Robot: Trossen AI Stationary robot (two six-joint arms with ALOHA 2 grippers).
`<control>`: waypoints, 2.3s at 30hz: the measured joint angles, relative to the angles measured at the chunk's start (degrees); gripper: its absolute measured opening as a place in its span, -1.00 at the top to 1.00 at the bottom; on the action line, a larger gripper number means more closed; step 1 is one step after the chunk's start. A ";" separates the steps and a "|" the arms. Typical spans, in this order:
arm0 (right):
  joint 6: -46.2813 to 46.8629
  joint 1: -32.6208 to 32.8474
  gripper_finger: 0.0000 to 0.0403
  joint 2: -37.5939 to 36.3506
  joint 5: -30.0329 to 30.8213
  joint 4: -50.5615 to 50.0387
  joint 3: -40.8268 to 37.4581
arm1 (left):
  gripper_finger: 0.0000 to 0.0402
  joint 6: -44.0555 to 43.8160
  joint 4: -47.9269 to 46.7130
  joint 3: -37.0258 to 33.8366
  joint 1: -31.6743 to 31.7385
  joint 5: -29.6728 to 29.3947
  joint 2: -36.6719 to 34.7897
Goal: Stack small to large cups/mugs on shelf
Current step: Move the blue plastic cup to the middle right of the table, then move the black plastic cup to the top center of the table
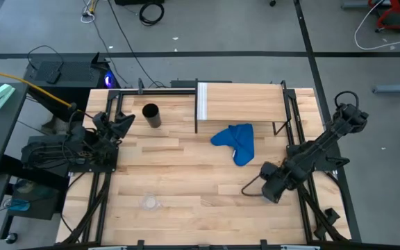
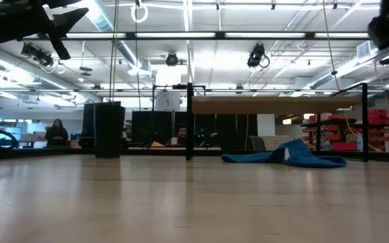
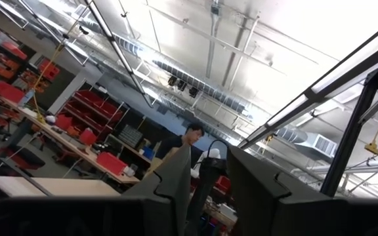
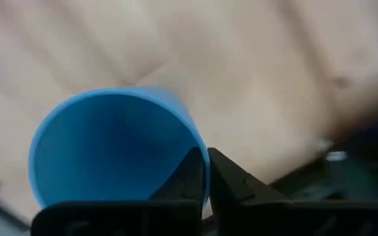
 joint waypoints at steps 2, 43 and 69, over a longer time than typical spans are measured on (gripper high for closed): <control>-1.15 -2.40 0.96 -1.50 2.03 -3.22 -0.11 | 0.47 -0.12 -0.07 0.00 0.00 0.00 0.00; -15.11 -26.22 0.70 -19.51 7.14 -1.99 -11.39 | 0.47 -1.37 -2.91 0.00 0.00 0.02 0.00; -16.74 -24.70 0.58 -24.09 7.53 -7.71 3.71 | 0.47 -2.71 1.85 0.00 0.02 -0.02 -0.01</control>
